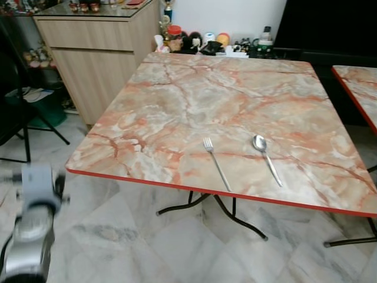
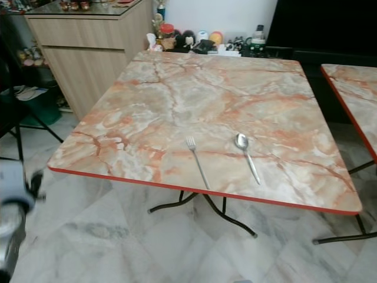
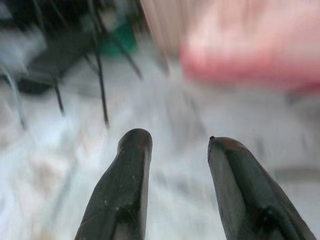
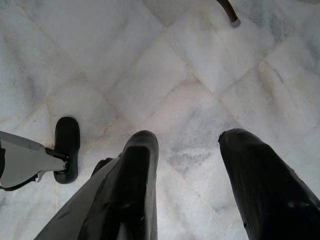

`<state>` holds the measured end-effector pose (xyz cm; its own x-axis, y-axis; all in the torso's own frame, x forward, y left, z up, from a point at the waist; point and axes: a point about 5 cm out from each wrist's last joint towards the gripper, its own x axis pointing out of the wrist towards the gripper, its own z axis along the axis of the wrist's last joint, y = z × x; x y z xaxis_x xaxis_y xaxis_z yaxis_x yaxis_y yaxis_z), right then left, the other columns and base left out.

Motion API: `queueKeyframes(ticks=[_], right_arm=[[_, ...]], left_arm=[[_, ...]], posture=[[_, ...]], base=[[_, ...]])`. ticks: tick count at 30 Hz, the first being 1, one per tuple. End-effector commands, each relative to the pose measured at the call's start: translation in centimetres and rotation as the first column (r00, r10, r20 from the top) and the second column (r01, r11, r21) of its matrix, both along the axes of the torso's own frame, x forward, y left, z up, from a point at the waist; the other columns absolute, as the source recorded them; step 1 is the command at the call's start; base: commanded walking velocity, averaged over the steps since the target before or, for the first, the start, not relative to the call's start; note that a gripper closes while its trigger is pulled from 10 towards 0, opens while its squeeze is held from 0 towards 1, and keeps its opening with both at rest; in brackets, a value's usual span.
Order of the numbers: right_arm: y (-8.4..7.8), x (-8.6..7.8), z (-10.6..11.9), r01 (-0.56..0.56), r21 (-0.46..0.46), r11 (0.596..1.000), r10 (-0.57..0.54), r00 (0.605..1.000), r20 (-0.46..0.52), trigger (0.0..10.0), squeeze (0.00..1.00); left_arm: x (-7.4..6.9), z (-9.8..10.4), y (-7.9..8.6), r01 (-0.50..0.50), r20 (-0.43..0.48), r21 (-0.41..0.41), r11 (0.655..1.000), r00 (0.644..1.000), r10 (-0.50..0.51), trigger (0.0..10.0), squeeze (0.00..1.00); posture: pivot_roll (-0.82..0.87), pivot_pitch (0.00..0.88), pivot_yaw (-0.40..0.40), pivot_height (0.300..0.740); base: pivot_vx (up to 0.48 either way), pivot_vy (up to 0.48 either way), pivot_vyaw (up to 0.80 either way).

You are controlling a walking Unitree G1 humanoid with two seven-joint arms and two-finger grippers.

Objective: Setting the table

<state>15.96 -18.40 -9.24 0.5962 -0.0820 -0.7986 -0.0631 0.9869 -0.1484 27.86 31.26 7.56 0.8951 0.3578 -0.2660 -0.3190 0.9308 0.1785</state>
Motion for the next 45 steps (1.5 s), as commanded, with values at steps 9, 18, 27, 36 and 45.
queueKeyframes(ticks=[9, 18, 27, 36, 45], right_arm=[[-0.3, -0.6, -0.2, 0.013, 0.000, 1.000, -0.013, 1.000, -0.024, 10.0, 0.00], [-0.5, -0.6, -0.2, 0.026, -0.011, 1.000, -0.026, 0.999, -0.018, 10.0, 0.00], [-0.5, -0.8, -0.2, 0.040, -0.013, 0.999, -0.040, 0.999, -0.010, 10.0, 0.00], [-0.2, -0.4, -0.1, 0.039, -0.004, 0.999, -0.039, 0.999, 0.013, 10.0, 0.00], [-0.2, 0.2, 0.2, 0.034, -0.008, 0.999, -0.034, 0.999, 0.032, 10.0, 0.00]], left_arm=[[-5.4, -9.8, -2.4, 0.140, -0.418, -0.181, 0.973, 0.885, -0.205, 10.0, 0.00], [-8.7, -13.8, -5.7, 0.200, -0.591, -0.210, 0.957, 0.754, -0.287, 10.0, 0.00], [-9.0, -14.5, -7.0, 0.182, -0.590, -0.220, 0.958, 0.757, -0.279, 10.0, 0.00], [-9.4, -14.7, -6.8, 0.173, -0.608, -0.192, 0.966, 0.751, -0.256, 10.0, 0.00], [-9.3, -14.8, -7.2, 0.184, -0.607, -0.187, 0.965, 0.751, -0.261, 10.0, 0.00]], posture=[[0.04, 0.105, 0.033, 0.740], [0.02, 0.101, 0.037, 0.740], [0.02, 0.101, 0.036, 0.740], [0.01, 0.082, 0.043, 0.740], [0.02, 0.096, 0.037, 0.740]], base=[[0.000, 0.000, 0.00], [0.000, 0.000, 0.00], [0.000, 0.000, 0.00], [0.000, 0.000, 0.00], [0.000, 0.000, 0.00]])
